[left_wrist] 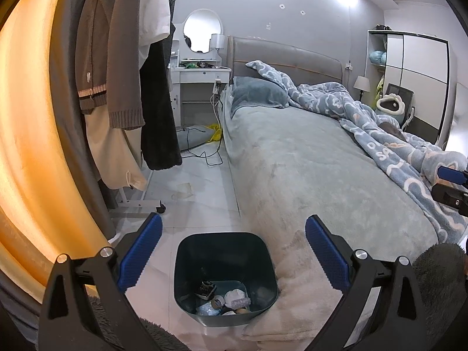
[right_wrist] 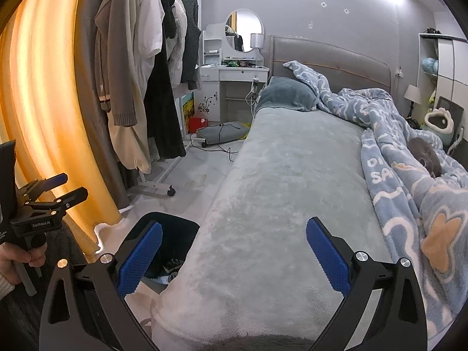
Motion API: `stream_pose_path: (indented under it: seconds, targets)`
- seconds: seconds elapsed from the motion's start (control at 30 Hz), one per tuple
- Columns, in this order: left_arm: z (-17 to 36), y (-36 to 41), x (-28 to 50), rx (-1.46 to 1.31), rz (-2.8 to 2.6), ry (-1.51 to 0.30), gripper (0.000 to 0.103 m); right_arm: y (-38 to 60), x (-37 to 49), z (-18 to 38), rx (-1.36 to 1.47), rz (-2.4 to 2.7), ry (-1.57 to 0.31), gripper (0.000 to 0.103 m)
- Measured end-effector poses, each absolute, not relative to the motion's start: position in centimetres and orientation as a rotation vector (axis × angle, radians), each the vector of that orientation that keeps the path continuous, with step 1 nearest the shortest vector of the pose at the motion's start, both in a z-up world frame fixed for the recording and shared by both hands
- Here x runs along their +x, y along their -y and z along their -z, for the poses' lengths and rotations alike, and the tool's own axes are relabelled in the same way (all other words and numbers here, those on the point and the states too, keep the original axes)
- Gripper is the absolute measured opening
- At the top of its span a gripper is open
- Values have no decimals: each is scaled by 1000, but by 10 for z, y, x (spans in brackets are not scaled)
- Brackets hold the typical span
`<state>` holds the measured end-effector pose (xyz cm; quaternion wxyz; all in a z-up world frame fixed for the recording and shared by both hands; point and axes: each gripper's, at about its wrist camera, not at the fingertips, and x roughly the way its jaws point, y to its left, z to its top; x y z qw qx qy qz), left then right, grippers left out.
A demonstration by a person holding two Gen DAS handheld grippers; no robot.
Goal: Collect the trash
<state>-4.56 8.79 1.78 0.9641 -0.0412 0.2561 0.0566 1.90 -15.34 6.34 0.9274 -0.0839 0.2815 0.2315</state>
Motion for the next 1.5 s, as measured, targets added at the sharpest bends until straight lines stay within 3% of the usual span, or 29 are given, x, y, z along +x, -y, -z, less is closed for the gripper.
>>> stream_pose_path:
  seconds: [1.5]
  targets:
    - [-16,-86,-46,-85,-117,-518,100,153,19,-63,-191,-478,-581,100]
